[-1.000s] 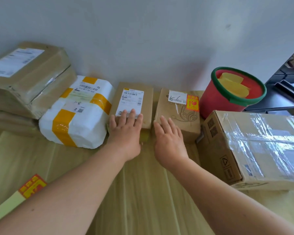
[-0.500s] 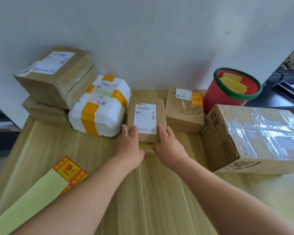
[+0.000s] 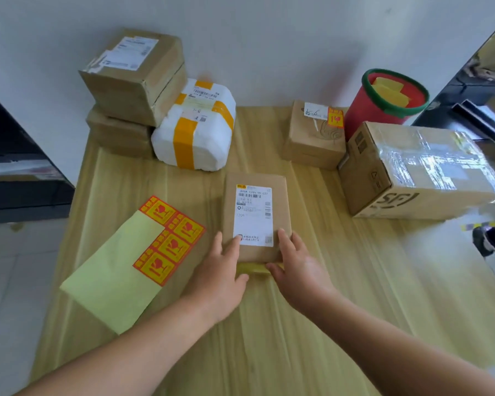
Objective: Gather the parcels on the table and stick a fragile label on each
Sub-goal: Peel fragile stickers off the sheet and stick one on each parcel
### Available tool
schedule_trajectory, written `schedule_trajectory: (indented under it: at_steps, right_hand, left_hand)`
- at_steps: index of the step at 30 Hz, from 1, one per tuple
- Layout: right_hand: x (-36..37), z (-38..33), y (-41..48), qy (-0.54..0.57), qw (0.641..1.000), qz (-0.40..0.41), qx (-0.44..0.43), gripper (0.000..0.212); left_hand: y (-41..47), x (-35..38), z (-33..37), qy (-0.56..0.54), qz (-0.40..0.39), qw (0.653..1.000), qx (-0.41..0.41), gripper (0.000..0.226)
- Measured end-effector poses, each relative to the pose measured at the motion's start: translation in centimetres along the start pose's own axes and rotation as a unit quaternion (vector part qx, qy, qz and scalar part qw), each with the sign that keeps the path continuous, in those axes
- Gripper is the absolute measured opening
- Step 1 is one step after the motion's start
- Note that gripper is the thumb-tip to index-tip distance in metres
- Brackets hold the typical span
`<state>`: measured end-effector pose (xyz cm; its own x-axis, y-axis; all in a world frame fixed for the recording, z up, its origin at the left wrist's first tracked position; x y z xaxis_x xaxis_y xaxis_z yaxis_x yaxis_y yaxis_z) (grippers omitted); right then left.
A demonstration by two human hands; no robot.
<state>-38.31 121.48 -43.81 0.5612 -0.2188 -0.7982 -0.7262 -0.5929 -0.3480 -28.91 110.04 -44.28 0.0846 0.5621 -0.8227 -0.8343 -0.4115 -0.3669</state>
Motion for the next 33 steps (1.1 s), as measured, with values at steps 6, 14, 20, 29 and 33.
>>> schedule_trajectory:
  at_steps: [6, 14, 20, 29, 33]
  right_hand:
    - [0.1, -2.4, -1.7, -0.052, 0.998, 0.032, -0.016, 0.074]
    - [4.4, -12.2, 0.1, -0.081, 0.986, 0.016, -0.145, 0.07]
    - [11.5, -16.3, 2.0, -0.078, 0.978, -0.055, -0.185, 0.069]
    - [17.3, -14.9, 6.3, -0.1, 0.977, -0.157, -0.102, 0.074]
    - [17.5, -15.0, 7.0, -0.115, 0.977, -0.148, -0.106, 0.076]
  left_hand:
    - [-1.3, -1.4, -2.5, 0.015, 0.001, 0.999, 0.049, 0.075]
    - [0.1, -6.8, -13.6, 0.108, 0.072, 0.988, -0.084, 0.077]
    - [0.9, -7.4, -21.5, 0.133, 0.037, 0.971, -0.197, 0.077]
    - [3.5, -5.9, -23.6, 0.025, 0.025, 0.967, -0.251, 0.08]
    - [4.0, -5.8, -23.5, -0.016, 0.038, 0.962, -0.269, 0.078]
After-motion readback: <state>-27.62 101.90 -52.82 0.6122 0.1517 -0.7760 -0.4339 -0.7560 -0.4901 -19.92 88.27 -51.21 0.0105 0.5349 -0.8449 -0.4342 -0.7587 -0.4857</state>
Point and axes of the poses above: each hand's wrist, its own y-axis towards the middle knuckle, its own x-axis out of the palm, z = x × y, the point moved 8 cm from there along y, towards the middle knuckle, and after that the axes turned 10 degrees about y, right-handed, at the moved point
